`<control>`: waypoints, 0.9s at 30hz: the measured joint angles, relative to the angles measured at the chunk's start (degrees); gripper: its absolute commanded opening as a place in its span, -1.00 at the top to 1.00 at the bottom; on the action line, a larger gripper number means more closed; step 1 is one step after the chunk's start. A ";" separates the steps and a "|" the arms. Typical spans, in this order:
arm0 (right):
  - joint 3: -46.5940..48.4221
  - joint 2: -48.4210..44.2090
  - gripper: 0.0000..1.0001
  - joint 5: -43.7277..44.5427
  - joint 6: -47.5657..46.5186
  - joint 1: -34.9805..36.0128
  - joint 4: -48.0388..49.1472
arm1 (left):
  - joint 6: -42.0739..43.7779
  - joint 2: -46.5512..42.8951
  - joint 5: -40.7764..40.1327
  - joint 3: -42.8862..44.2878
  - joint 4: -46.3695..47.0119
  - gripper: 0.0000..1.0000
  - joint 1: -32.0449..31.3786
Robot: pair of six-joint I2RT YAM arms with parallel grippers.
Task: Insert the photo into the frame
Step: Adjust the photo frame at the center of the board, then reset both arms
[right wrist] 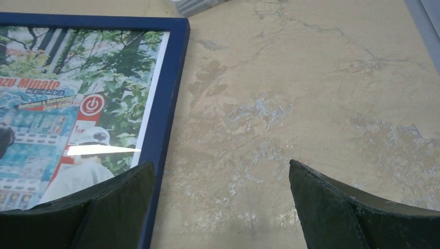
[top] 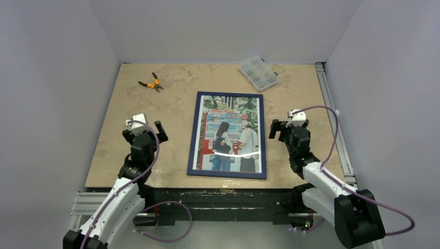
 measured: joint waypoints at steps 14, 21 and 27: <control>-4.24 26.18 -0.95 4.50 -4.44 -5.25 36.79 | 12.24 34.32 7.39 -9.64 50.14 -1.00 11.13; -0.59 32.81 -0.97 4.87 -3.17 -8.98 39.67 | 12.00 46.16 10.23 -9.35 63.78 -1.00 14.34; 0.76 32.61 -0.97 5.09 -3.17 -8.98 40.35 | 13.53 45.66 14.43 -0.11 56.37 -1.00 14.32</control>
